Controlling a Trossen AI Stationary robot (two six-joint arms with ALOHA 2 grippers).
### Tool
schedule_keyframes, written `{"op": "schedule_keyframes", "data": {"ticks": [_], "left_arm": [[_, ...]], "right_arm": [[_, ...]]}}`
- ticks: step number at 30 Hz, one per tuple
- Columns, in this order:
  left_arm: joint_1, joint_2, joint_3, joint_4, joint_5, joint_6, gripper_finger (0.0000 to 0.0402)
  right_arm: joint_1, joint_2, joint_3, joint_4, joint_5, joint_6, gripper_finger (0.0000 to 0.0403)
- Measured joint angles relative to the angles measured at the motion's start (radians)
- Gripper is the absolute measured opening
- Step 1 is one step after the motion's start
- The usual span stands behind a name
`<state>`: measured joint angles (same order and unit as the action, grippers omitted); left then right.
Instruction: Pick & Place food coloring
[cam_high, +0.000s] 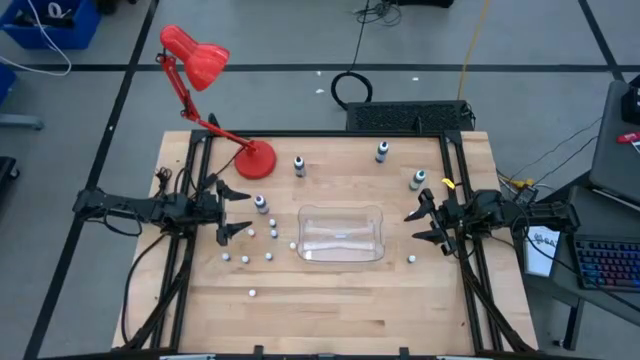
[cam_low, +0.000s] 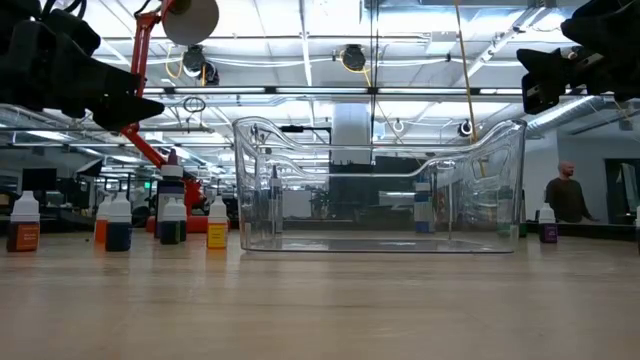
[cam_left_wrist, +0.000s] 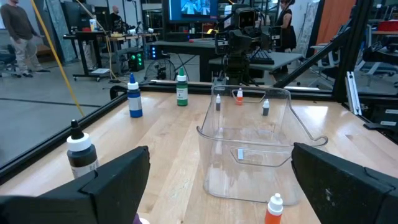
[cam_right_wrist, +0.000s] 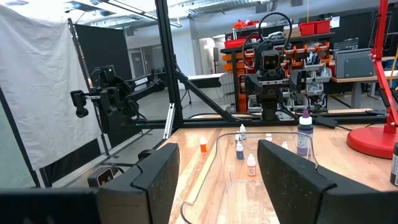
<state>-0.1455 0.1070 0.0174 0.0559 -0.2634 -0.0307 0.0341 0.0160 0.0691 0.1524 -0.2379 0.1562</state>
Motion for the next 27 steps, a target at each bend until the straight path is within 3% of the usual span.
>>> {"op": "schedule_keyframes", "data": {"ticks": [27], "left_arm": [[0.0, 0.0, 0.0, 0.0, 0.0, 0.0, 0.0388]], "right_arm": [[0.0, 0.0, 0.0, 0.015, 0.022, -0.036, 0.0208]]}}
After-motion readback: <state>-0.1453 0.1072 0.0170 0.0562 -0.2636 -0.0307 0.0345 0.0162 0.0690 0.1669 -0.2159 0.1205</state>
